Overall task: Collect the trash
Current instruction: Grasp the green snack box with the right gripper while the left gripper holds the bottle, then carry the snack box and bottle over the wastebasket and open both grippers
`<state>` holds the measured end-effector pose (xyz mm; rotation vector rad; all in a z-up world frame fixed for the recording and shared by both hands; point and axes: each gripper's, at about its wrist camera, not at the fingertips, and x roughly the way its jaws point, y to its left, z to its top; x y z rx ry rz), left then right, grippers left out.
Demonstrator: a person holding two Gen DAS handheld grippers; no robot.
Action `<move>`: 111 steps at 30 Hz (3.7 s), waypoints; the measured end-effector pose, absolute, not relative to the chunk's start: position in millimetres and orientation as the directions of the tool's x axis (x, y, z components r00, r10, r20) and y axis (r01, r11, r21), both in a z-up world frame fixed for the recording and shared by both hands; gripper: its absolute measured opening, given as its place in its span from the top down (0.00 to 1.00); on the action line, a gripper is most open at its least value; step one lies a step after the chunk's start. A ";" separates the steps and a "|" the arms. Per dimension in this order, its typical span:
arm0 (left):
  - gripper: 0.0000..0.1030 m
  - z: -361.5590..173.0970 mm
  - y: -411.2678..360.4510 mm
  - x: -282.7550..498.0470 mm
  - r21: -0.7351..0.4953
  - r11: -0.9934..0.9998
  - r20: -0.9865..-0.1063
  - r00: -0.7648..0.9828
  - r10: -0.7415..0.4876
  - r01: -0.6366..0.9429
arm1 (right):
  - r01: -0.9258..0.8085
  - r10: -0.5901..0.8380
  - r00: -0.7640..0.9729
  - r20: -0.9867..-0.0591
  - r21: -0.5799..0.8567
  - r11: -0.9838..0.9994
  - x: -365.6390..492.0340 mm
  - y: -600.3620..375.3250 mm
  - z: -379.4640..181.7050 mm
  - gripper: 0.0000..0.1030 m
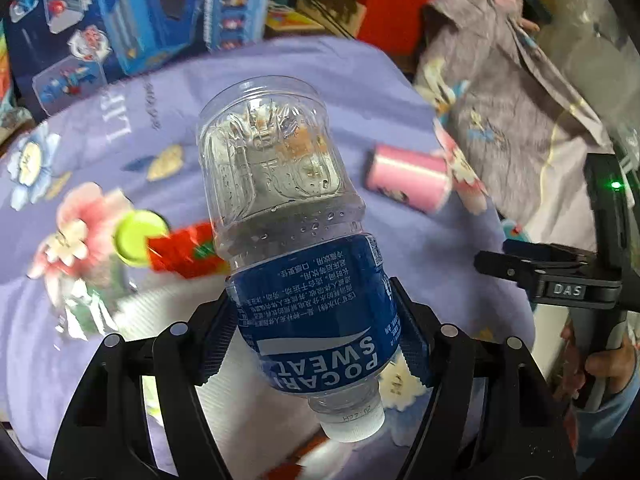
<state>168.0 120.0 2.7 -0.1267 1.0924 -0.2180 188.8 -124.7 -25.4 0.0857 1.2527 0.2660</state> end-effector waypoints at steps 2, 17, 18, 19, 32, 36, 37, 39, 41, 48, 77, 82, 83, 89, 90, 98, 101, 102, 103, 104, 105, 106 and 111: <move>0.30 2.6 125.7 175.8 -0.208 0.972 -0.867 0.440 -0.233 0.105 | -0.190 0.233 0.308 -0.922 0.181 0.965 201.2 -116.1 -14.9 0.21; 0.30 -1.0 168.8 219.4 -0.198 0.977 -0.865 0.456 -0.211 0.077 | -0.414 0.276 0.197 -0.941 0.175 0.893 293.6 -9.8 -16.3 0.21; 0.30 -2.6 172.3 222.5 -0.193 0.978 -0.868 0.453 -0.205 0.073 | -0.421 0.287 0.181 -0.941 0.189 0.887 296.3 -1.0 -20.4 0.22; 0.30 -4.0 175.5 224.8 -0.189 0.979 -0.870 0.450 -0.200 0.070 | -0.425 0.306 0.161 -0.938 0.214 0.880 298.8 6.2 -24.5 0.28; 0.30 -37.3 184.9 237.0 -0.192 0.979 -0.897 0.393 -0.203 0.068 | -0.360 0.505 0.028 -0.863 0.462 0.810 312.8 35.8 -61.7 0.45; 0.30 -37.6 187.8 233.7 -0.185 0.981 -0.898 0.396 -0.190 0.051 | -0.330 0.558 0.042 -0.829 0.516 0.791 310.0 32.2 -60.3 0.65; 0.30 -36.1 189.7 232.2 -0.180 0.983 -0.898 0.402 -0.182 0.043 | -0.338 0.571 0.057 -0.819 0.522 0.783 307.0 31.7 -53.7 0.73; 0.30 -33.1 193.4 229.4 -0.202 0.979 -0.893 0.404 -0.196 0.030 | -0.357 0.599 0.069 -0.798 0.541 0.761 300.4 32.8 -38.7 0.83; 0.30 -29.9 192.1 226.1 -0.213 0.977 -0.890 0.406 -0.206 0.028 | -0.407 0.600 0.092 -0.795 0.520 0.751 287.0 39.7 -20.9 0.94; 0.30 -17.0 177.7 199.7 -0.193 0.980 -0.877 0.441 -0.192 0.042 | -0.455 0.582 0.064 -0.811 0.495 0.740 263.0 61.6 -20.5 0.96; 0.31 36.2 -13.2 135.1 -0.174 0.904 -0.827 0.440 -0.350 0.391 | -0.115 0.494 0.496 -0.714 0.509 0.853 141.4 -241.9 63.6 0.98; 0.31 24.8 -86.2 128.8 -0.152 0.861 -0.849 0.382 -0.365 0.485 | 0.032 0.406 0.566 -0.717 0.511 0.859 110.4 -328.6 46.1 0.98; 0.30 22.2 -98.0 128.4 -0.150 0.853 -0.853 0.371 -0.368 0.500 | 0.061 0.390 0.573 -0.721 0.512 0.857 105.4 -344.1 39.7 0.98; 0.30 -2.3 -164.2 132.3 -0.139 0.815 -0.883 0.303 -0.359 0.562 | 0.214 0.325 0.546 -0.772 0.504 0.837 91.1 -411.6 -12.4 0.97; 0.30 -7.5 -174.1 133.9 -0.135 0.810 -0.889 0.291 -0.353 0.570 | 0.236 0.323 0.535 -0.781 0.505 0.830 90.1 -420.0 -23.0 0.97; 0.30 -36.0 -223.4 141.7 -0.128 0.791 -0.920 0.225 -0.319 0.599 | 0.298 0.325 0.465 -0.823 0.491 0.819 100.3 -443.5 -73.0 0.89; 0.30 -41.6 -234.5 144.3 -0.129 0.784 -0.925 0.211 -0.315 0.607 | 0.306 0.340 0.453 -0.824 0.502 0.809 106.9 -447.3 -84.6 0.59; 0.30 -42.4 -237.1 144.9 -0.129 0.782 -0.926 0.208 -0.315 0.609 | 0.305 0.340 0.453 -0.824 0.501 0.810 107.0 -448.7 -85.4 0.55; 0.30 -44.2 -240.5 145.8 -0.131 0.779 -0.927 0.203 -0.315 0.613 | 0.307 0.335 0.454 -0.826 0.498 0.811 107.3 -450.1 -86.4 0.55; 0.30 -44.7 -242.5 145.7 -0.132 0.778 -0.928 0.199 -0.315 0.615 | 0.310 0.332 0.452 -0.828 0.495 0.812 108.2 -452.2 -87.5 0.55; 0.30 -47.0 -246.0 146.5 -0.134 0.775 -0.929 0.193 -0.315 0.618 | 0.315 0.334 0.452 -0.827 0.498 0.808 108.4 -454.0 -87.2 0.55; 0.30 -48.6 -248.9 147.7 -0.136 0.773 -0.930 0.188 -0.314 0.619 | 0.319 0.336 0.452 -0.826 0.502 0.804 108.9 -455.9 -87.2 0.53; 0.30 -57.1 -263.6 151.0 -0.158 0.761 -0.932 0.159 -0.325 0.629 | 0.337 0.351 0.448 -0.822 0.519 0.786 103.5 -464.8 -88.0 0.43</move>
